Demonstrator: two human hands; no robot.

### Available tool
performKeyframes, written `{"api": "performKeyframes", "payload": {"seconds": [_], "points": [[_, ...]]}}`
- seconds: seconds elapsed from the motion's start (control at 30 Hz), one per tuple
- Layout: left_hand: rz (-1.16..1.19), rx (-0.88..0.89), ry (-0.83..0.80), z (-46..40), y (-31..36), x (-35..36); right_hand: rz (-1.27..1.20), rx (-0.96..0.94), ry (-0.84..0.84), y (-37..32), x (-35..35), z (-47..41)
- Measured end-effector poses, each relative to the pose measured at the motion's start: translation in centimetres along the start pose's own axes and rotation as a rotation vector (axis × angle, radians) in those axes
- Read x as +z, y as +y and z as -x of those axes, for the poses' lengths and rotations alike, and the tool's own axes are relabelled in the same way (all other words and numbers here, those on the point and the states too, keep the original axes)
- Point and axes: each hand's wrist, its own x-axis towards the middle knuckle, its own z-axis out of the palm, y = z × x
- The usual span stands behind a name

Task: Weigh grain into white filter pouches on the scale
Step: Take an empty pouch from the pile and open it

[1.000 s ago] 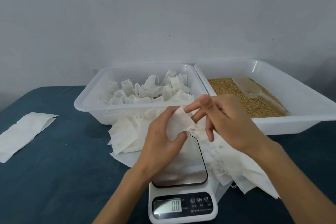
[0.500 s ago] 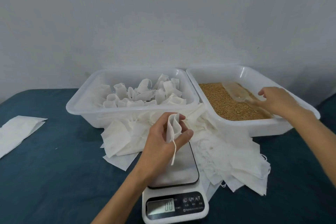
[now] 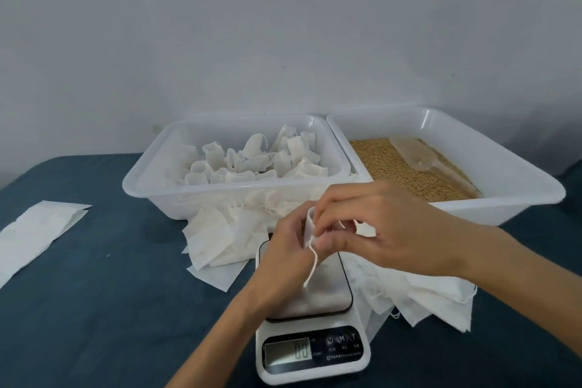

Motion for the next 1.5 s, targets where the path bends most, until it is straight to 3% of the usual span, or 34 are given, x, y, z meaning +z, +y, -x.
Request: {"api": "performKeyframes", "payload": {"seconds": [0.4, 0.7, 0.97, 1.2, 1.5], "points": [[0.016, -0.061, -0.046, 0.2, 0.0, 0.0, 0.128, 0.039, -0.072, 0.7, -0.9, -0.8], [-0.026, -0.043, 0.034, 0.2, -0.3, 0.5, 0.205, 0.142, -0.044, 0.3, -0.8, -0.8], [-0.094, 0.039, 0.086, 0.3, -0.5, 0.6, 0.186, -0.026, -0.096, -0.4, 0.5, -0.4], [-0.109, 0.044, 0.072, 0.4, -0.1, 0.4, 0.295, 0.025, -0.215, -0.2, 0.4, -0.9], [-0.161, -0.037, 0.119, 1.0, -0.3, 0.8, 0.067, 0.128, -0.243, -0.7, -1.3, -1.3]]}}
